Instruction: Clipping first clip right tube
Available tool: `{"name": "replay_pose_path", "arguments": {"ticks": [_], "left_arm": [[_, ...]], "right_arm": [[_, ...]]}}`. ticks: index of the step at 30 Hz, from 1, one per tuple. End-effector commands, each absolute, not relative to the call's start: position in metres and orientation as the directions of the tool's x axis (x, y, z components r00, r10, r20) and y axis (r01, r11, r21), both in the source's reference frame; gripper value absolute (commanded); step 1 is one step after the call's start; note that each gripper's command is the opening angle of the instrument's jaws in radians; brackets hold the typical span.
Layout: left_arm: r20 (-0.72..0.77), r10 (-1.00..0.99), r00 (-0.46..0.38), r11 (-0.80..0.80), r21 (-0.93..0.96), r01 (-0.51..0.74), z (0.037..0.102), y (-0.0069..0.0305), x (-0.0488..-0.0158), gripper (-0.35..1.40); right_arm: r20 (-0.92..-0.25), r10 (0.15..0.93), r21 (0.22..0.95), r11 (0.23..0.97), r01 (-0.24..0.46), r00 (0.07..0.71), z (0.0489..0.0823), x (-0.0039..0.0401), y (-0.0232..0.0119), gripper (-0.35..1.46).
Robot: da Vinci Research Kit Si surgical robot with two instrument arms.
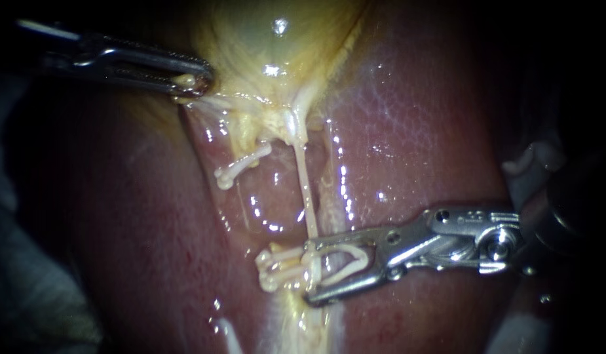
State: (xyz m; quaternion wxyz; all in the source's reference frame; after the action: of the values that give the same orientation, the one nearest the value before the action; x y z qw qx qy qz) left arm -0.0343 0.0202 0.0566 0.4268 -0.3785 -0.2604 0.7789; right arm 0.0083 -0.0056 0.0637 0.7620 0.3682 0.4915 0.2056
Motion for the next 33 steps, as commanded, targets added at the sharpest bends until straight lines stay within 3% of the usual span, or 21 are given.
{"name": "replay_pose_path", "arguments": {"ticks": [1,14,33], "left_arm": [[-0.367,0.862,-0.349,-0.500,-0.729,-0.468,0.0565,0.0202,-0.0343,-0.35],[-0.367,0.862,-0.349,-0.500,-0.729,-0.468,0.0565,0.0202,-0.0342,-0.35],[-0.367,0.862,-0.349,-0.500,-0.729,-0.468,0.0565,0.0202,-0.0343,-0.35]], "right_arm": [[-0.597,0.675,0.764,0.644,0.049,0.432,0.0636,0.0083,-0.0056,0.49],[-0.590,0.680,0.772,0.633,0.056,0.435,0.0610,0.0063,-0.0049,0.50],[-0.581,0.689,0.776,0.629,0.040,0.433,0.0636,0.0046,-0.0040,0.50]]}}
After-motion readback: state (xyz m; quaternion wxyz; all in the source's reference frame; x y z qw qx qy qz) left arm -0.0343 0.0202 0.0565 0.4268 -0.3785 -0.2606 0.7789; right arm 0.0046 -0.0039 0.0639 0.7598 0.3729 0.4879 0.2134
